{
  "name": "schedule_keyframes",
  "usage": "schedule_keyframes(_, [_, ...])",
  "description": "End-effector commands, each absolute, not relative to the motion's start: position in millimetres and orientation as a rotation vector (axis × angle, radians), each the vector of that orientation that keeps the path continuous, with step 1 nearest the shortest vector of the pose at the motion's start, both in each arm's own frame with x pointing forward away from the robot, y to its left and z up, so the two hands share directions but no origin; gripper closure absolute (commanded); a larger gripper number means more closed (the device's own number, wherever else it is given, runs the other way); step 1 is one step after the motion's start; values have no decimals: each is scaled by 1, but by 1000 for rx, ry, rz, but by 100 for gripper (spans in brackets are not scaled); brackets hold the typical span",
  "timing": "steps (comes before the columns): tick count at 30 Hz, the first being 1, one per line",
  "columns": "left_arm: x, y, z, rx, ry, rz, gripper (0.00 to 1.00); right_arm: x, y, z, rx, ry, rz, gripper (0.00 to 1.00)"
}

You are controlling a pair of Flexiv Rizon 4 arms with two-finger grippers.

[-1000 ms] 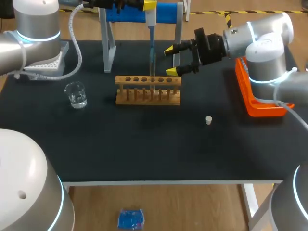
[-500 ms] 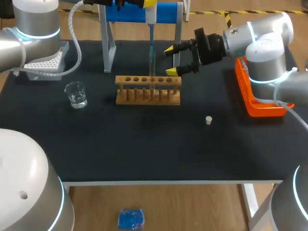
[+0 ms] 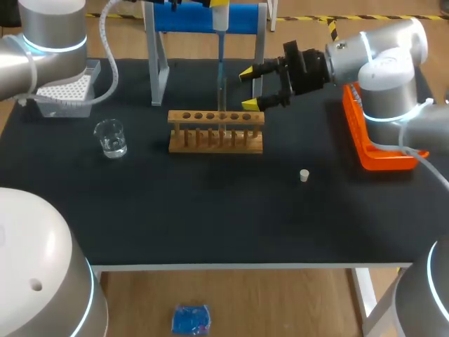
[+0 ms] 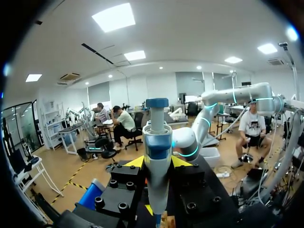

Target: Invert the test tube, pick up the pipette, mount the tip to pipette, aspirate from beaker and dispense into the tube, eject the tip, return the pipette, and cap with the stopper.

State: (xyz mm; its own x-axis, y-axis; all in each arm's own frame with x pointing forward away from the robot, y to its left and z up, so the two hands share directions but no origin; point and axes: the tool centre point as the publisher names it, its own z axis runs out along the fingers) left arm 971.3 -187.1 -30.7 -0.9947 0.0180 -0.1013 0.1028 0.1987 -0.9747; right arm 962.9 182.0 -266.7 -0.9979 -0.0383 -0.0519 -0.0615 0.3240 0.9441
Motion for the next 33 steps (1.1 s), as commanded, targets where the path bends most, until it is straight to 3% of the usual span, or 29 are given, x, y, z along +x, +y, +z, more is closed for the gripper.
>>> schedule_keyframes(1, [969,-188,-27,118,2383,-1933,100,963,182,-267,-96,2540,1813,0])
schedule_keyframes(33, [962,-194,12,155,2409,-1829,100,963,182,-267,-96,2540,1813,0])
